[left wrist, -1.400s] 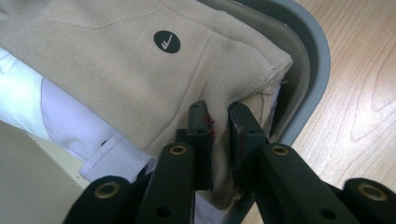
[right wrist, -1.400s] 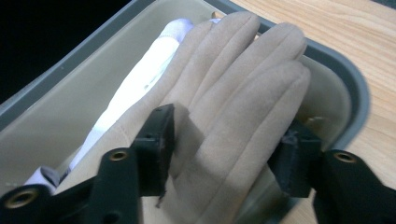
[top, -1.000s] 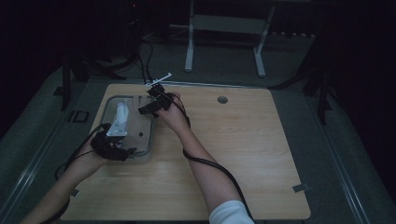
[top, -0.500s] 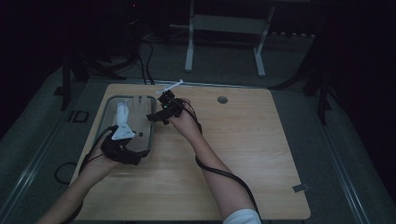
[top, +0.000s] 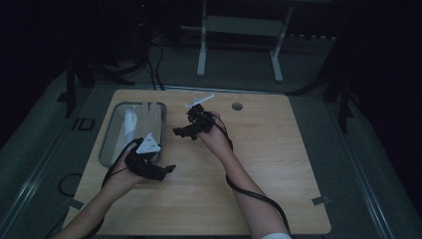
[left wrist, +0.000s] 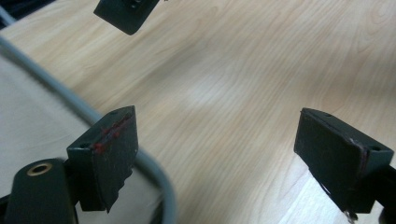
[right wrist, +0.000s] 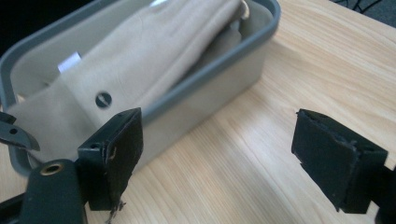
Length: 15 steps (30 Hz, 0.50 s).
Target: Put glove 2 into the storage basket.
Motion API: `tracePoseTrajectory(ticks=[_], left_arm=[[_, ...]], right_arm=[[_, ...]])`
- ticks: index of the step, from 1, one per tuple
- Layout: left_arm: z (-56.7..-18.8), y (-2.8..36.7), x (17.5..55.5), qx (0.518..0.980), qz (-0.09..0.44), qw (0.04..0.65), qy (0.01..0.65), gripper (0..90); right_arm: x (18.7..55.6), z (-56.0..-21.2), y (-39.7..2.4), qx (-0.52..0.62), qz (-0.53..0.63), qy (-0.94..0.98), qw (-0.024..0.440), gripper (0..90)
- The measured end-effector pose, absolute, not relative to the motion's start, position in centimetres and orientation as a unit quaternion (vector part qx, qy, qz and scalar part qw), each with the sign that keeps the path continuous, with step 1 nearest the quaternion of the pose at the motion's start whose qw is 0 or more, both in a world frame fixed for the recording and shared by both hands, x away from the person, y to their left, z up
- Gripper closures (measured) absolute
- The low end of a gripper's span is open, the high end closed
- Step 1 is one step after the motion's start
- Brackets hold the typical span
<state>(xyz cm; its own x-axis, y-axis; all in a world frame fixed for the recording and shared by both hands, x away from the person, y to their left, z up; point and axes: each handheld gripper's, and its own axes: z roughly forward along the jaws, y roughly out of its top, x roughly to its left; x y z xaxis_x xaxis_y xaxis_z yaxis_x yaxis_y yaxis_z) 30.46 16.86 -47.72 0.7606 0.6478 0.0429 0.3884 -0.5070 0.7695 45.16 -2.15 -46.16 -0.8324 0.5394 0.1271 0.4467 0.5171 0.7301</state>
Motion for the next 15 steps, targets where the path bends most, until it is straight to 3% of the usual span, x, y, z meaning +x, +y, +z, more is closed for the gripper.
tracePoseTrajectory(ticks=[15], left_arm=[[-49.6,13.1,30.6,0.858,0.135,0.408,0.281,14.2]], right_arm=[[44.3,-47.6,-7.2,0.305,0.395,0.864,0.063,16.6]])
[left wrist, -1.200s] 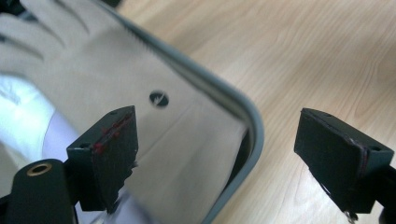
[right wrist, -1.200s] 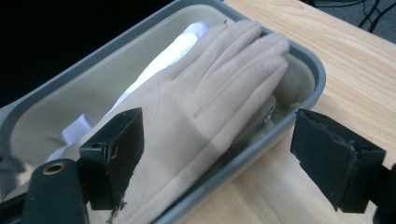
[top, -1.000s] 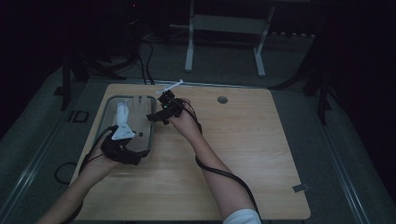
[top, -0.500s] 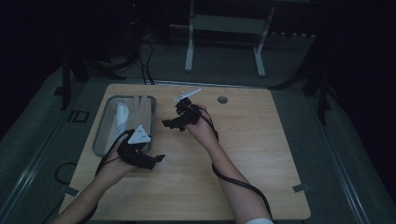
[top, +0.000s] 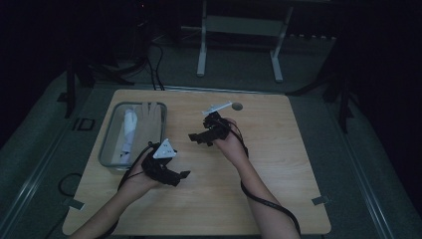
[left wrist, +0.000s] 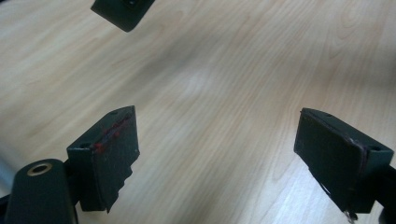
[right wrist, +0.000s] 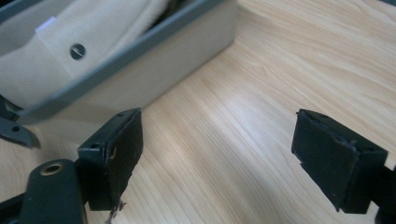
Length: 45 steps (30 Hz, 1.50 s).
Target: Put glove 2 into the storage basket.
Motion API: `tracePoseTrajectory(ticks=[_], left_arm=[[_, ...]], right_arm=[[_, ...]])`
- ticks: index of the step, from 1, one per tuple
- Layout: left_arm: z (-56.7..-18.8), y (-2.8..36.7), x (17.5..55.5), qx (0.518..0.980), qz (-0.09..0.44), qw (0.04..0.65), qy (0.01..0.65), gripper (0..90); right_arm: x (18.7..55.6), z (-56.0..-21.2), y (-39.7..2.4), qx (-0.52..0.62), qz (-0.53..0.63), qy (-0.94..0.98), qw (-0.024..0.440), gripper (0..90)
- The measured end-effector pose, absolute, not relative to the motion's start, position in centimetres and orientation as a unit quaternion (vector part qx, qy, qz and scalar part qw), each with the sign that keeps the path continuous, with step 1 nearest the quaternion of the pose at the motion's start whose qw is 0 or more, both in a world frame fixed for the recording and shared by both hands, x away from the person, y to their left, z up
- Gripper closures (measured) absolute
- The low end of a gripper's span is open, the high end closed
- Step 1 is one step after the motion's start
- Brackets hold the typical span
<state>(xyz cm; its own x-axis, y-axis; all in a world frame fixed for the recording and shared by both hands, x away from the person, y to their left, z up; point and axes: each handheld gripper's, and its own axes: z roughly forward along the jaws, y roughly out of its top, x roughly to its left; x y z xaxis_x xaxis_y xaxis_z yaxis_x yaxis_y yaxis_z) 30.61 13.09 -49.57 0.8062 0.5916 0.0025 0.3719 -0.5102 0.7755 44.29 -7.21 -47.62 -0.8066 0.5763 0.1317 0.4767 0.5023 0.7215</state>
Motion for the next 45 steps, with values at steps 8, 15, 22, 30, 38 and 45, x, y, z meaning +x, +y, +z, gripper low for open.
tracePoseTrajectory(ticks=[8,15,22,30,38,45], left_arm=[[-51.0,11.4,30.8,0.869,0.118,0.397,0.272,14.2],[-52.1,10.4,31.0,0.874,0.102,0.391,0.270,14.2],[-53.1,9.7,31.2,0.878,0.091,0.386,0.269,14.2],[-54.2,8.9,31.3,0.882,0.071,0.384,0.262,14.2],[-54.9,7.5,31.0,0.889,0.058,0.383,0.244,14.2],[-55.4,6.7,30.8,0.893,0.047,0.383,0.232,14.2]], right_arm=[[44.1,-49.1,-9.2,0.317,0.397,0.859,0.061,15.7],[43.6,-50.4,-10.6,0.325,0.394,0.858,0.057,15.2],[42.7,-52.1,-11.8,0.328,0.385,0.861,0.053,15.2],[41.3,-53.5,-13.2,0.322,0.390,0.862,0.046,15.2],[40.3,-54.2,-14.5,0.317,0.396,0.861,0.047,15.2],[39.6,-54.9,-16.1,0.315,0.397,0.861,0.051,15.2]])
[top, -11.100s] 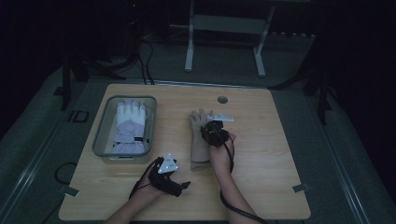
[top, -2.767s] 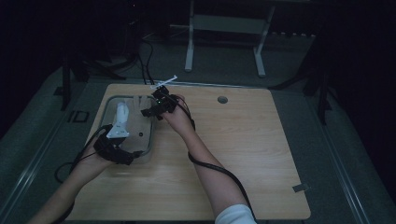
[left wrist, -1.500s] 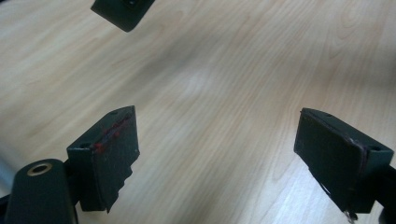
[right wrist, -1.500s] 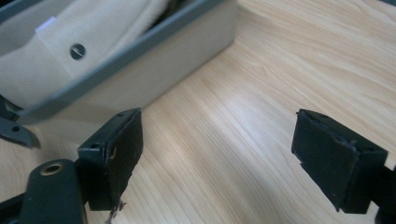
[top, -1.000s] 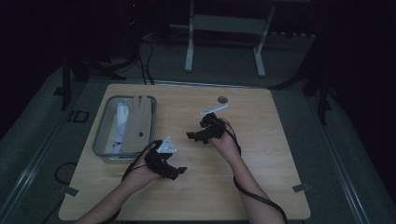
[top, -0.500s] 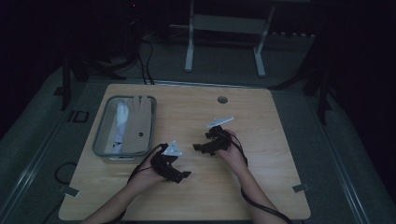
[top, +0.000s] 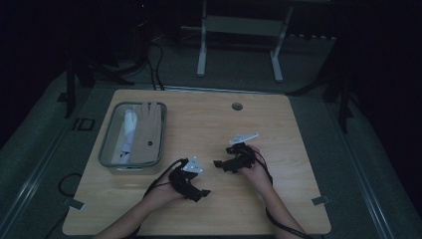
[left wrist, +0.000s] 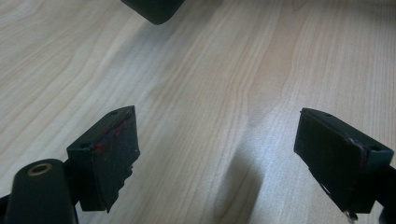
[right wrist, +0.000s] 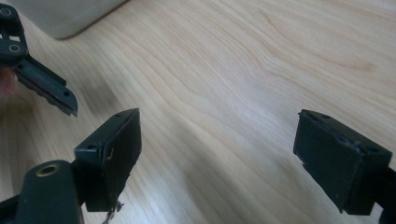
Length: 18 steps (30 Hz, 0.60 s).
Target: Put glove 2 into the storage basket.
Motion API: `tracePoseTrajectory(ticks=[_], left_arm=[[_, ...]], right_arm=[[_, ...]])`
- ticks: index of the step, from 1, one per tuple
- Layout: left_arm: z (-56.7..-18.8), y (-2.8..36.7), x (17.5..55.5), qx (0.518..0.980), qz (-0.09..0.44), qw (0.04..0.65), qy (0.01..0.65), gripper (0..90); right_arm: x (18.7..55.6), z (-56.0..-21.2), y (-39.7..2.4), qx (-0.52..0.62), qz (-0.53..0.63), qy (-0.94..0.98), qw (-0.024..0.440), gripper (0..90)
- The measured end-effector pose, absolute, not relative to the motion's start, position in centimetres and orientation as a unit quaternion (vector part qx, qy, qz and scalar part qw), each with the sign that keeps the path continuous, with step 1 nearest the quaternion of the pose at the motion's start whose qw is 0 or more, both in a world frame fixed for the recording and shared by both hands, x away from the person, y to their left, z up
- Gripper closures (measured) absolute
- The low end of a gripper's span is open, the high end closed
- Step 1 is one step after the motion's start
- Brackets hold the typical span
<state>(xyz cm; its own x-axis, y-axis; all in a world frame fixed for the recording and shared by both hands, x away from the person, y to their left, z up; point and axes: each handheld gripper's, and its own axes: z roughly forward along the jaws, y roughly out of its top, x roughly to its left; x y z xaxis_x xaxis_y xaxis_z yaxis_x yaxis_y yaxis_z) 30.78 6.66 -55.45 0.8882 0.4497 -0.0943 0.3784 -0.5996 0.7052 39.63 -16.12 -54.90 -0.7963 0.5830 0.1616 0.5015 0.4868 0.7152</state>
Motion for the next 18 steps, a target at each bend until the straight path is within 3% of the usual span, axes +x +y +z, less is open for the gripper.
tracePoseTrajectory(ticks=[18], left_arm=[[-55.8,5.8,30.2,0.901,0.035,0.380,0.207,14.2]], right_arm=[[38.6,-56.5,-17.3,0.293,0.392,0.868,0.083,15.2]])
